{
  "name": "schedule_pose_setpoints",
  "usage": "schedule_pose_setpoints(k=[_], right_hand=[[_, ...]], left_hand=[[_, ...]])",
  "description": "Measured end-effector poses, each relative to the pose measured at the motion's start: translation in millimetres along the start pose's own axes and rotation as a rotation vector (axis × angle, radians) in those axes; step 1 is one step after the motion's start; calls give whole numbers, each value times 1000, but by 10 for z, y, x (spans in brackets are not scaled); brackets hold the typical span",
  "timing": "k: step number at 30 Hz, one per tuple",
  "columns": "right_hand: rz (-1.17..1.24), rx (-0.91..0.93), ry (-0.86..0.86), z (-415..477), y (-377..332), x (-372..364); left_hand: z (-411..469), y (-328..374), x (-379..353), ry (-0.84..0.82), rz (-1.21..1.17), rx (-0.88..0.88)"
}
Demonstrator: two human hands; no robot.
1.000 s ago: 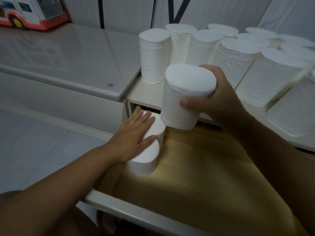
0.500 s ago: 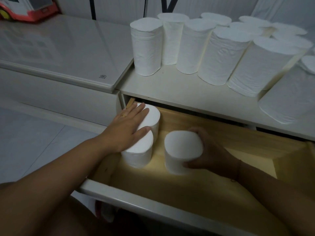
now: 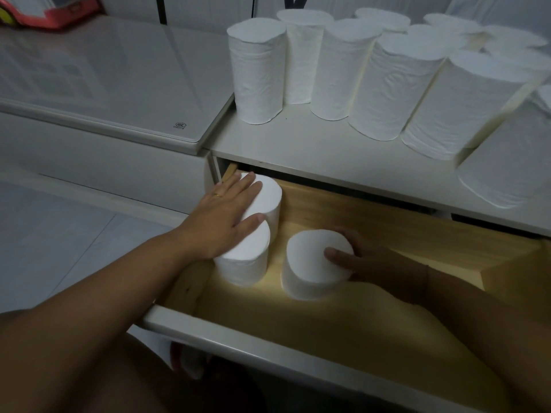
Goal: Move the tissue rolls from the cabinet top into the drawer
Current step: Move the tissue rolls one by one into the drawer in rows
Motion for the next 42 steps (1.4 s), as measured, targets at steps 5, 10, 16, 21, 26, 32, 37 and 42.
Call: schedule_pose_setpoints(k=[5, 10, 16, 21, 26, 32, 37, 42], right_hand=[[92, -77, -66, 6, 22, -19], [99, -143, -160, -47, 103, -131], [89, -197, -189, -48, 117, -436], [111, -254, -162, -8, 95, -701], [159, -272, -136, 55, 65, -864], [204, -335, -139, 40, 54, -845], [345, -486, -235, -25, 82, -743], [481, -441, -234, 26, 38, -851]], left_hand=[[-1, 11, 1, -5, 6, 4], [4, 7, 0, 4, 3, 4], [9, 7, -8, -6, 11, 5], [2, -3, -16, 7, 12, 2], [10, -18, -34, 13, 23, 4], [10, -28, -48, 6, 21, -2], [8, -30, -48, -8, 16, 2], [12, -33, -54, -17, 31, 6]])
Point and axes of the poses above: each hand's wrist, its own z-axis towards the middle knuckle, its own x-axis out of the back of the hand, y = z × x, the point moved 1 cm from there along z, towards the middle knuckle, and after that the axes turned 11 degrees about z, right-handed, at the moved point
